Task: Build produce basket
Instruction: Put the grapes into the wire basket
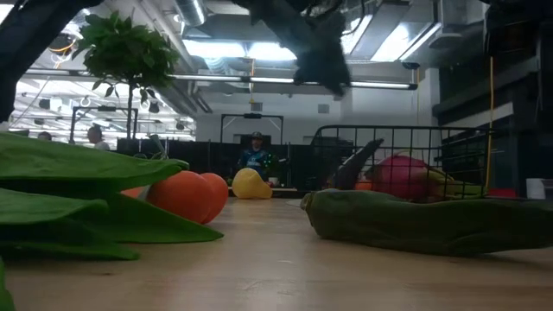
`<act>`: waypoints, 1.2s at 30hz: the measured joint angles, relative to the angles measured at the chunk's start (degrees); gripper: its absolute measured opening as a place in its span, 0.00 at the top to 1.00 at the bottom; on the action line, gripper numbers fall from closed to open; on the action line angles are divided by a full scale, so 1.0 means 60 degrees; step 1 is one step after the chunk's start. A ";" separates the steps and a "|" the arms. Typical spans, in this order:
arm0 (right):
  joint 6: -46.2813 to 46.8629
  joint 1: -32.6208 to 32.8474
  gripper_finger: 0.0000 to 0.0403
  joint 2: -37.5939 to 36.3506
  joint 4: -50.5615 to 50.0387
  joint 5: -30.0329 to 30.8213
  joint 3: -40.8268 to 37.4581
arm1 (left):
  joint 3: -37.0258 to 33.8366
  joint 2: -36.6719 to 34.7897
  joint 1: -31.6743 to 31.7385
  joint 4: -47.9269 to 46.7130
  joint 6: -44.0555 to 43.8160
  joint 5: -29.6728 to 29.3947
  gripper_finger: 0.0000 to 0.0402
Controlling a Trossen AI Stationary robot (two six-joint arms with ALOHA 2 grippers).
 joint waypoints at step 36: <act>-0.0004 -0.0007 0.64 0.0015 0.0177 0.3092 0.0000 | -0.7705 -0.4104 -0.2631 -0.5377 -0.1177 -0.1137 0.60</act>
